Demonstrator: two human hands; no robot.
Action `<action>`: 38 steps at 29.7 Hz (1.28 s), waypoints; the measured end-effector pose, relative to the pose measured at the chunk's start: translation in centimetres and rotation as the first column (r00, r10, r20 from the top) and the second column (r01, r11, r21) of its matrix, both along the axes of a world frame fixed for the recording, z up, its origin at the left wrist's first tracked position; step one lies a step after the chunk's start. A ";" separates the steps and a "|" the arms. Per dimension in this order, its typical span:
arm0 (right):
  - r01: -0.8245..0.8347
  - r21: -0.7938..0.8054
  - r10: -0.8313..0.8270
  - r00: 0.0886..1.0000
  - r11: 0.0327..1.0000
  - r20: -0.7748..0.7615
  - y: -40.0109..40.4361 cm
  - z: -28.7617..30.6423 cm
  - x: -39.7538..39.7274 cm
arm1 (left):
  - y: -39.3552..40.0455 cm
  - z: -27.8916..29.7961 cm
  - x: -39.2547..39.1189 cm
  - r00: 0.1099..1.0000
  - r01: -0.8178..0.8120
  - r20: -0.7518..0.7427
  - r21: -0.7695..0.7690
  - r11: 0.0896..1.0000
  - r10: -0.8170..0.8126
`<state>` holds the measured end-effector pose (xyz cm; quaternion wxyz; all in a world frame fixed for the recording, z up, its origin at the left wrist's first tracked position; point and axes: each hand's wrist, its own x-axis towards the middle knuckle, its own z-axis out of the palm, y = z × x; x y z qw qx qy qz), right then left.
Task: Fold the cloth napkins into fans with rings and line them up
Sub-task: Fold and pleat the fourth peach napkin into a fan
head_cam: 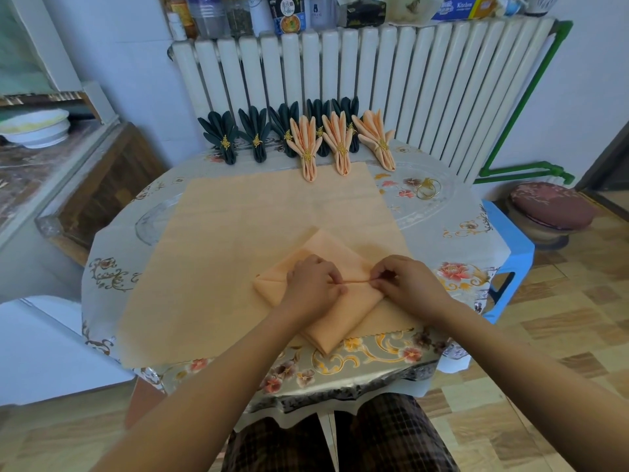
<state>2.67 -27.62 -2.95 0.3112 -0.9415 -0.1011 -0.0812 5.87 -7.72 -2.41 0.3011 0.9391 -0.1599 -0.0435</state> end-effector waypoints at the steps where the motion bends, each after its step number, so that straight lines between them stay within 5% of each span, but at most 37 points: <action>1: 0.004 0.004 -0.004 1.000 1.000 -0.020 -0.1 0.1 0.0 | 0.2 0.1 0.0 1.000 0.022 -0.021 -0.045 0.999 -0.023; 13: -0.046 0.034 0.053 0.963 0.998 -0.263 -1.1 2.2 0.4 | 1.2 2.4 -0.7 0.957 0.216 -0.160 -0.161 0.963 -0.241; 26: -0.101 0.045 0.109 0.955 0.994 -0.277 -1.2 1.5 0.2 | 1.4 2.3 -0.8 0.965 0.200 -0.137 -0.158 0.967 -0.222; 31: -0.016 0.103 0.032 0.987 0.995 -0.158 -0.6 0.4 -0.1 | 1.2 0.7 -0.2 0.998 0.034 -0.047 -0.159 0.987 -0.042; 38: 0.030 0.062 -0.026 0.998 0.998 -0.059 0.5 -1.1 0.0 | 1.6 -1.3 -0.3 0.966 0.044 0.254 0.025 0.999 -0.049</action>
